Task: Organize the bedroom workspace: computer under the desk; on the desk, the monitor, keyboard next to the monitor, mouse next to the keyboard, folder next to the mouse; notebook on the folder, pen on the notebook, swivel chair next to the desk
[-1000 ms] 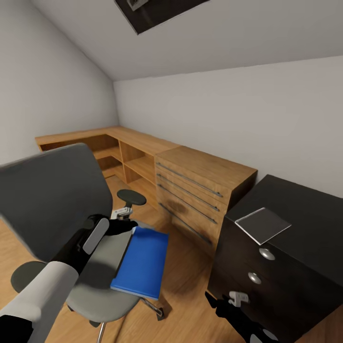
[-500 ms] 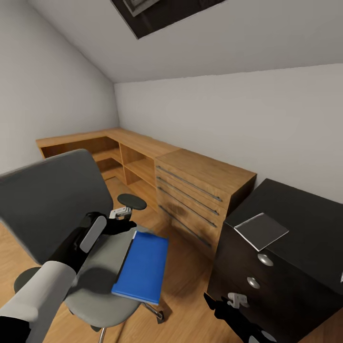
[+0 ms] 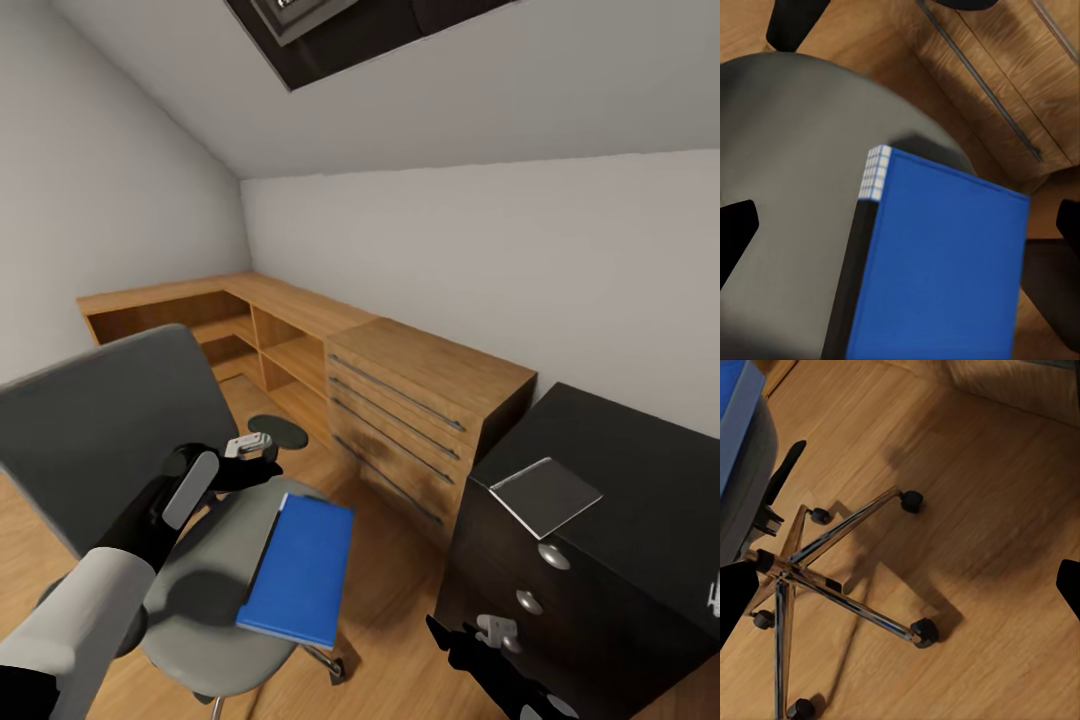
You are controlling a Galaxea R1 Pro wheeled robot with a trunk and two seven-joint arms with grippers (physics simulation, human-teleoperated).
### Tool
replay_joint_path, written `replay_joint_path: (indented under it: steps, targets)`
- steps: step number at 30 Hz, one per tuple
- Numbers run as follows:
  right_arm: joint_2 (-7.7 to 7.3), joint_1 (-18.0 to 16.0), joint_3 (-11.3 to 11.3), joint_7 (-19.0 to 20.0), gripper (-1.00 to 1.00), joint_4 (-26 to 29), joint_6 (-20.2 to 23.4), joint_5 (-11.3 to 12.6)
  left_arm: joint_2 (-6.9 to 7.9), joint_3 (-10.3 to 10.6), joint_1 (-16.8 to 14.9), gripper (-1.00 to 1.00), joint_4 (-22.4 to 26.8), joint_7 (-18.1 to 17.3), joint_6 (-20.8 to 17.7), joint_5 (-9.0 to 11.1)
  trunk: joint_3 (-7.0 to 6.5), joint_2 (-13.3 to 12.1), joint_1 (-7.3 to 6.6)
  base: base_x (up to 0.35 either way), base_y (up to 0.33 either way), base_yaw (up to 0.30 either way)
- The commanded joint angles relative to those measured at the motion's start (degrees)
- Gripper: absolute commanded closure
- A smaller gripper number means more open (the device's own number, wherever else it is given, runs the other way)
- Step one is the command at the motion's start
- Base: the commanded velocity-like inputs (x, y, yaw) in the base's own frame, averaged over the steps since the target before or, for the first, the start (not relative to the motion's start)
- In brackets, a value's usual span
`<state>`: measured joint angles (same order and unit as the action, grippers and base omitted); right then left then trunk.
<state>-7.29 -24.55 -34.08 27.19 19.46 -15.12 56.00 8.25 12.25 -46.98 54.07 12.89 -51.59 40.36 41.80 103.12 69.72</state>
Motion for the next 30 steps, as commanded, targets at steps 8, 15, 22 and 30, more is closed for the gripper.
replay_joint_path:
  steps: [8,15,22,30]
  targets:
    - [-0.07,-0.1,-0.5,0.1,-1.0,-0.1,-0.2,0.6,0.04,0.1,0.0,-1.0,0.1,0.6,-0.1,0.6,-1.39,-3.2,-1.77,0.0,0.0,0.0]
    - [-0.09,-0.1,-0.4,0.2,-1.0,-0.1,-0.2,0.7,0.04,0.2,0.0,-1.0,0.1,0.6,-0.1,0.6,-2.64,-6.0,-3.31,0.0,0.0,0.0]
    - [-0.03,-0.1,-0.4,0.2,-1.0,-0.1,-0.2,0.7,0.02,0.4,0.0,-1.0,0.0,0.6,0.1,0.5,-3.9,-8.8,-4.84,0.0,0.0,0.005]
    - [0.01,-0.1,-0.5,0.0,-1.0,-0.1,-0.2,0.9,0.01,0.4,0.0,-1.0,-0.2,0.6,0.1,0.6,-4.8,-10.8,-5.94,0.0,0.0,0.158]
